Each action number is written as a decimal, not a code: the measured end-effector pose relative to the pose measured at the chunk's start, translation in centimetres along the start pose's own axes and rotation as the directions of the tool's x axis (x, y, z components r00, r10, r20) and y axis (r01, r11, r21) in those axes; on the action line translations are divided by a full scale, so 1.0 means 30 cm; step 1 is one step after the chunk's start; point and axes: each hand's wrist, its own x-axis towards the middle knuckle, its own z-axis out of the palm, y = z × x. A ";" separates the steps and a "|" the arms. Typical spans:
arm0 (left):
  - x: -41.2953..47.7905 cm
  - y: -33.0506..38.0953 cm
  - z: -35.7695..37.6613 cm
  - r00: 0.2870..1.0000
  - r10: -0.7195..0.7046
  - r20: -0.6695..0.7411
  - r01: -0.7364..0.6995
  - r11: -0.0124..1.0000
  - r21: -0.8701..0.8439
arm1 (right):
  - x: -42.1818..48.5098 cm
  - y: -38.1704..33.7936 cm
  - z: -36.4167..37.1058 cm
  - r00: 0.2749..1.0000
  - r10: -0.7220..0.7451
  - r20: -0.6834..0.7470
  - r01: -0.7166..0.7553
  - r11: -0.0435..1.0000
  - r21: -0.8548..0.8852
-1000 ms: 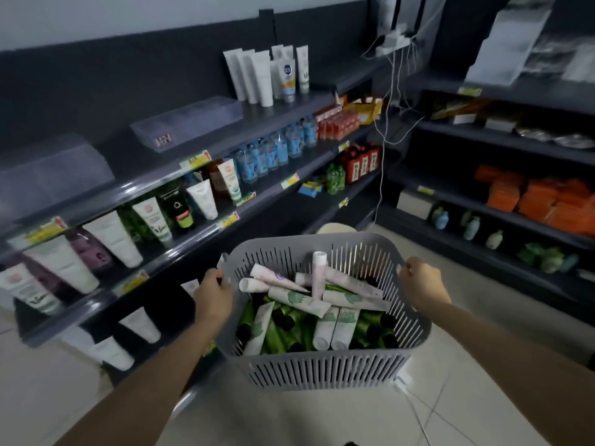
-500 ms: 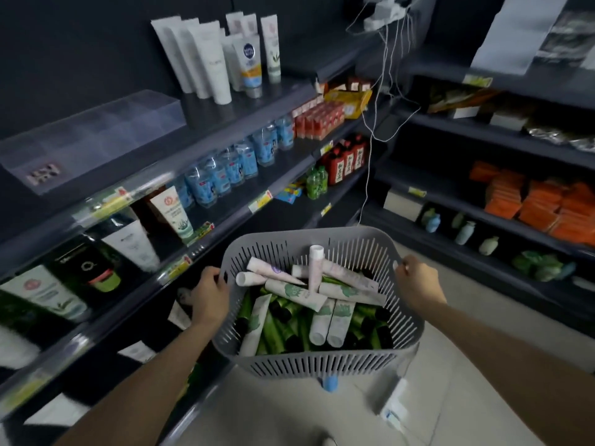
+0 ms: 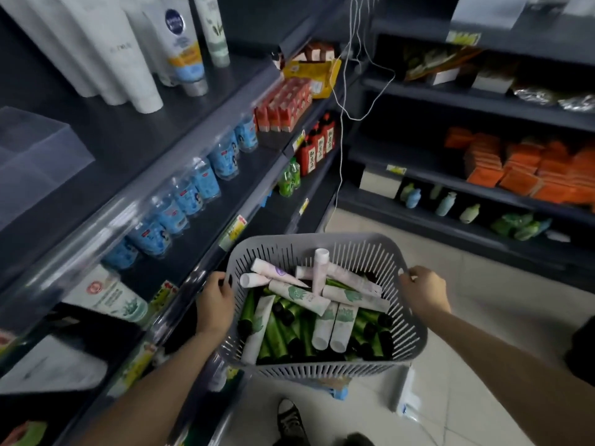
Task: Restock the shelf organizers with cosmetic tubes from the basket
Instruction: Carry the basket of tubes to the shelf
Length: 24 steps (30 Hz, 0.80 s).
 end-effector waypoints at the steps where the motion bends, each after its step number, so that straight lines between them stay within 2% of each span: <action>1: 0.031 0.005 0.012 1.000 0.018 0.013 -0.018 1.000 0.008 | 0.014 -0.003 0.014 1.000 0.019 -0.011 -0.019 1.000 0.002; 6: 0.160 0.019 0.054 0.995 0.085 0.052 -0.086 0.996 0.032 | 0.072 0.004 0.092 0.997 0.063 -0.033 -0.064 0.998 -0.024; 18: 0.264 -0.010 0.111 0.991 0.064 0.116 -0.089 0.971 0.220 | 0.139 -0.020 0.138 0.999 0.018 -0.048 -0.018 1.000 0.013; 20: 0.267 0.005 0.108 0.987 0.070 0.142 -0.113 0.939 0.323 | 0.144 -0.020 0.141 0.999 0.012 -0.043 -0.012 1.000 0.017; 22: 0.252 0.016 0.108 0.982 0.112 0.149 -0.171 0.858 0.484 | 0.131 -0.013 0.142 0.998 -0.017 -0.063 0.016 1.000 -0.016; 24: 0.230 0.046 0.110 0.964 0.215 0.154 -0.265 0.764 0.588 | 0.118 -0.007 0.139 0.973 -0.165 -0.160 0.140 0.977 -0.160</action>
